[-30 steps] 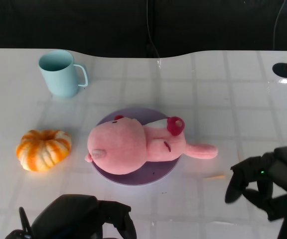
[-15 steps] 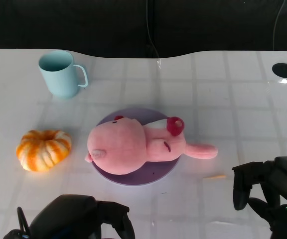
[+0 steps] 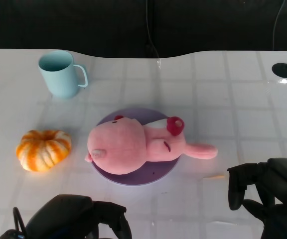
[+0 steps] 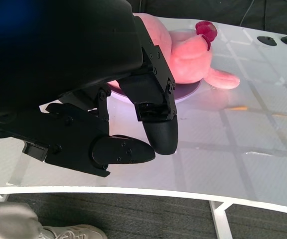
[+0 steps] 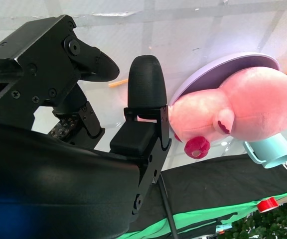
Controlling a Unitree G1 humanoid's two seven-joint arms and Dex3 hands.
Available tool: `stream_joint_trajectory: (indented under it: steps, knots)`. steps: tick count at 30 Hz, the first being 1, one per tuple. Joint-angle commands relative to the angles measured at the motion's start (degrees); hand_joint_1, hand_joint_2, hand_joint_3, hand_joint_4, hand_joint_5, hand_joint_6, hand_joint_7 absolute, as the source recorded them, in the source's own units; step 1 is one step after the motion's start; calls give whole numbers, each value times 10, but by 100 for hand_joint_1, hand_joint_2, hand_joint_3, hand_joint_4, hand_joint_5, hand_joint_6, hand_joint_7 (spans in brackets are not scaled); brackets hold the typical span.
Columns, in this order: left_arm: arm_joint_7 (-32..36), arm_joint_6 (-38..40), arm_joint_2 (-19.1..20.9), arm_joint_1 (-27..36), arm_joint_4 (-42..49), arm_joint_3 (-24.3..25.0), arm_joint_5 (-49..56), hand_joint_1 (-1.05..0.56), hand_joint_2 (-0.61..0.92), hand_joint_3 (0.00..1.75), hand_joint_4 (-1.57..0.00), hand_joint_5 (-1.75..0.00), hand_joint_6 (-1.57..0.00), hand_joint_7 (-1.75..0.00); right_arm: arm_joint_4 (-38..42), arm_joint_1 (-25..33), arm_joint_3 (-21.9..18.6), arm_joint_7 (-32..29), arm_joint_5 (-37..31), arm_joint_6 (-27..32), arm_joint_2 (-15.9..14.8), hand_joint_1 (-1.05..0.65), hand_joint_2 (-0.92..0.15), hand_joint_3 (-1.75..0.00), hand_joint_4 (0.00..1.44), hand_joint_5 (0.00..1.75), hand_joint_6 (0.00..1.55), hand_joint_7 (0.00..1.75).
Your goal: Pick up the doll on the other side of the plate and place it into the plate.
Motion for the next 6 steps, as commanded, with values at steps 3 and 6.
stream_joint_trajectory:
  steps: [3,6]
  knots:
    - [5,-4,6,-1,7,5,-7,-29,92,38,-71,-131,-81,-79,3,-5,-3,1,3,4,-5,2,-38,-113,89,173,87,132]
    - [5,-3,6,0,7,6,-8,-28,92,38,-71,-133,-81,-80,1,-5,-3,4,3,6,-6,2,-38,-112,88,171,86,130]
